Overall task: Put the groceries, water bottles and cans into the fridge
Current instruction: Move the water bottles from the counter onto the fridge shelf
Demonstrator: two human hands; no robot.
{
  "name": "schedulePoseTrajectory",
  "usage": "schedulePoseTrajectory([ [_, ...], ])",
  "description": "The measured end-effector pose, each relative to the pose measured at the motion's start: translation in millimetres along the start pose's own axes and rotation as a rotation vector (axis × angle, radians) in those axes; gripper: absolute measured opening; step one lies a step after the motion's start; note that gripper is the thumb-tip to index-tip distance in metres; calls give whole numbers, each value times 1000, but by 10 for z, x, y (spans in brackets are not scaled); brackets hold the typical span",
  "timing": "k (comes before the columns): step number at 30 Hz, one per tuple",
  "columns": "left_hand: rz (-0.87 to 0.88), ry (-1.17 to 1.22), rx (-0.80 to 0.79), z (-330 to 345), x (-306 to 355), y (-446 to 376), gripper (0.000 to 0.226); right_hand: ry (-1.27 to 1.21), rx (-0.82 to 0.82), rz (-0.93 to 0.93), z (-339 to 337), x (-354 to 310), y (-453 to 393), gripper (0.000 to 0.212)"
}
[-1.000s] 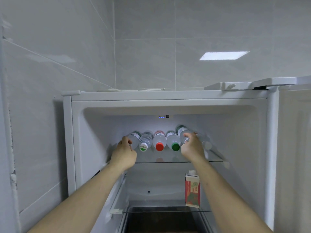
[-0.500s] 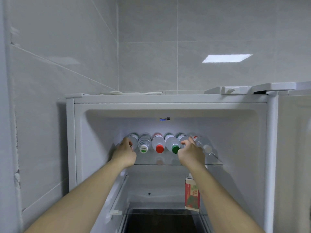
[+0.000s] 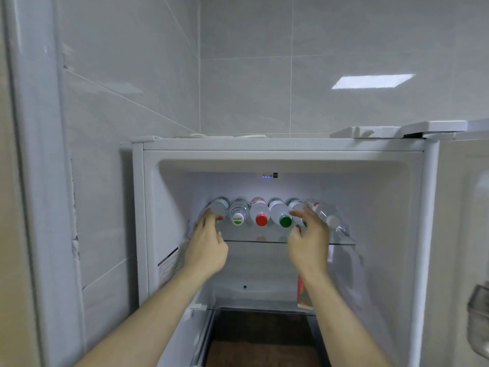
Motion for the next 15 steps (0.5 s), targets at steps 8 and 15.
schedulePoseTrajectory([
  [8,-67,193,-26,-696,-77,1828,30,-220,-426,142,-113,-275,1718,43],
  [15,-138,-9,-73,-1323,-490,3406,36,39,-1185,-42,129,-541,3167,46],
])
Point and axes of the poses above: each hand's wrist, its own y-axis away from the middle knuckle, its own z-axis out of the palm, x = y × z, the point moved 9 cm from there along -y, towards the middle knuckle, and after that the axes turned 5 degrees about y, right-handed, at the moved point
